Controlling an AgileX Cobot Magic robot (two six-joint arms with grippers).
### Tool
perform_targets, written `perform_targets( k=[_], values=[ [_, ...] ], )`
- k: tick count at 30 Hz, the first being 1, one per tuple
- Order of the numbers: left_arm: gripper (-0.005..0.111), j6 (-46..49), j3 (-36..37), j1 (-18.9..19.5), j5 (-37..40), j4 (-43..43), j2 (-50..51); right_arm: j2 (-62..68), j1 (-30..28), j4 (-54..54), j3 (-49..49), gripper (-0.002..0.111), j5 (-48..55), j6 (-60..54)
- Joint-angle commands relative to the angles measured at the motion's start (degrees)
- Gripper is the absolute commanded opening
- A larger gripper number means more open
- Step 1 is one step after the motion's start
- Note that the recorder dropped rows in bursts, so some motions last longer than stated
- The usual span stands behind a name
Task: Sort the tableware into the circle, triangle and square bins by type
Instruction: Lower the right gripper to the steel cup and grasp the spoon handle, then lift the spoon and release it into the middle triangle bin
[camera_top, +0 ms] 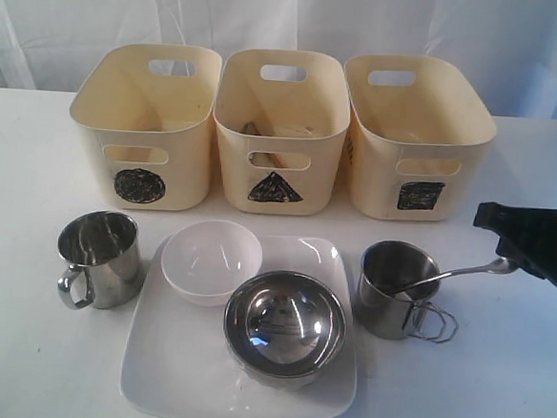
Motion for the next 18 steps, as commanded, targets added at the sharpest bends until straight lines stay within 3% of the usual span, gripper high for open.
perform_targets(
  k=[1, 18],
  values=[
    [0.000, -0.20, 0.22, 0.12, -0.21, -0.21, -0.24, -0.16, 0.09, 0.35, -2.40, 0.000, 0.43, -0.85],
    [0.000, -0.20, 0.22, 0.12, -0.21, -0.21, -0.24, -4.60, 0.09, 0.25, -9.14, 0.000, 5.42, -3.08]
  ],
)
